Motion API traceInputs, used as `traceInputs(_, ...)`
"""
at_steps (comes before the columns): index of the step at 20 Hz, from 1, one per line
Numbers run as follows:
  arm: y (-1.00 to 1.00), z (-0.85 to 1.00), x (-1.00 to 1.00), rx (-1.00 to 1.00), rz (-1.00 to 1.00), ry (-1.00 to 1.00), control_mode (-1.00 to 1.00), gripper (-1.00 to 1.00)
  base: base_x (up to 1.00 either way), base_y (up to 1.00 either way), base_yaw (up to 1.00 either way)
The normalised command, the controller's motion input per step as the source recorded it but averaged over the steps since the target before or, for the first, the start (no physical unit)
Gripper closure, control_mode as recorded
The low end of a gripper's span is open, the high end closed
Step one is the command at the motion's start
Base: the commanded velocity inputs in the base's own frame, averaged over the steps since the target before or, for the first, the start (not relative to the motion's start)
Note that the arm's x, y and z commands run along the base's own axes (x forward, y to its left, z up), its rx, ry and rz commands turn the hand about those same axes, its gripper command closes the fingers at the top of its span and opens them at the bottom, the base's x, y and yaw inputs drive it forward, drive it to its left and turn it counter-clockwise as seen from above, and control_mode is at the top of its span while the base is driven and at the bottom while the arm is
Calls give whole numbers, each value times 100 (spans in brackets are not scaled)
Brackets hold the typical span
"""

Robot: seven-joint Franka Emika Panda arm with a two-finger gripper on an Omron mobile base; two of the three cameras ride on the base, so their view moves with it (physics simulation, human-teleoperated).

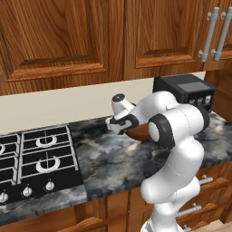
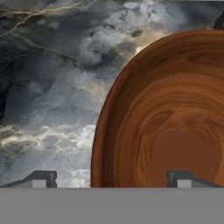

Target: Pick the cup and bowl from the counter and place them on the counter next to the sink.

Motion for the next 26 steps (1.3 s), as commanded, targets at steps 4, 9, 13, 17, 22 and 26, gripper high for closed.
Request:
traceInputs(4, -1, 0, 0, 0, -2, 0, -100, -100, 0, 0, 0)
traceInputs(9, -2, 0, 0, 0, -1, 0, -100, -100, 0, 0, 0)
traceInputs(13, 0, 0, 0, 0, 0, 0, -100, 100, 0, 0, 0)
traceInputs(17, 0, 0, 0, 0, 0, 0, -100, 100, 0, 0, 0)
traceInputs(22, 0, 0, 0, 0, 0, 0, -100, 100, 0, 0, 0)
traceInputs(26, 0, 0, -1, 0, 0, 0, -100, 100, 0, 0, 0)
